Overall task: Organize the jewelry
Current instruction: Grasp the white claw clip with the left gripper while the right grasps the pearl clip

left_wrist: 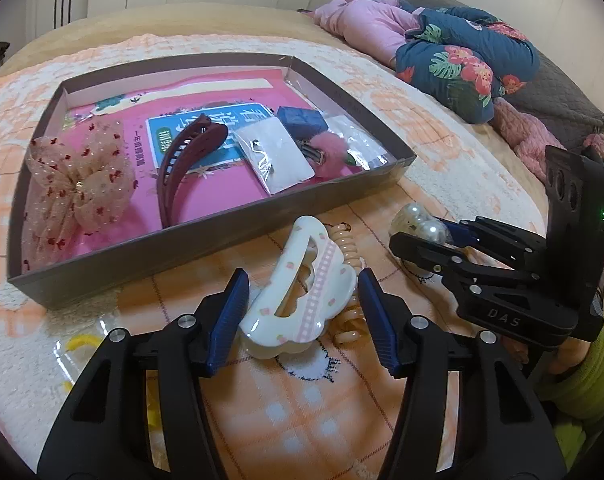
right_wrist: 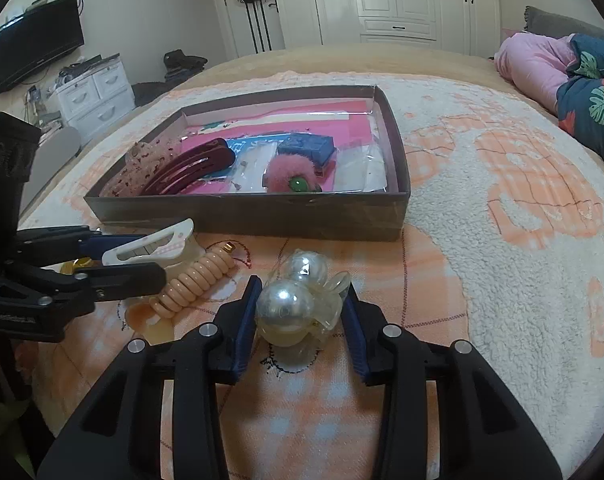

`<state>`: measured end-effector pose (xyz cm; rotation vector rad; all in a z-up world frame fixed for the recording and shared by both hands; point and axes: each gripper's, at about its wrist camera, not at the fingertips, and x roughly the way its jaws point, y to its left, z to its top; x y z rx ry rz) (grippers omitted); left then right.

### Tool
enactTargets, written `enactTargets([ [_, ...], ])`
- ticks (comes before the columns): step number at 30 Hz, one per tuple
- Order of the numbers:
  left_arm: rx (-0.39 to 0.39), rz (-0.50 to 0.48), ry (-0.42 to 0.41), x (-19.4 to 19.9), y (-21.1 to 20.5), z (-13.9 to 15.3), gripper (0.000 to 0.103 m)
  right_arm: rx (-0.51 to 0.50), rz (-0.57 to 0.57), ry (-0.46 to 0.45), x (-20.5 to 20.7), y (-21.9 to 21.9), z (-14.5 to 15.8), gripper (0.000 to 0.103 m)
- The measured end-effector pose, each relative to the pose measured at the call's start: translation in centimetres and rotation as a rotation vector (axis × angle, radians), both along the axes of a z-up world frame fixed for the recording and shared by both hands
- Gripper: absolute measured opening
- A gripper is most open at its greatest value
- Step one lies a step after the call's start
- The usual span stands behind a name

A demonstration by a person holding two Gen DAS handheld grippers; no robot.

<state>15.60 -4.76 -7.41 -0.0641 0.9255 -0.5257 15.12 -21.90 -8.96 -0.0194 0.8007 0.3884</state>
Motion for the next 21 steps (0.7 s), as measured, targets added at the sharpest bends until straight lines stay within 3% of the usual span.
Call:
enactTargets([
  [4, -0.009, -0.006, 0.001, 0.2, -0.3, 0.1, 0.037, 0.0, -0.001, -0.009, -0.4, -0.3, 0.1, 0.037],
  [21, -0.027, 0.025, -0.059, -1.3, 0.7, 1.3, 0.028, 0.014, 0.005, -0.051, -2.2, -1.1, 1.6, 0.037],
])
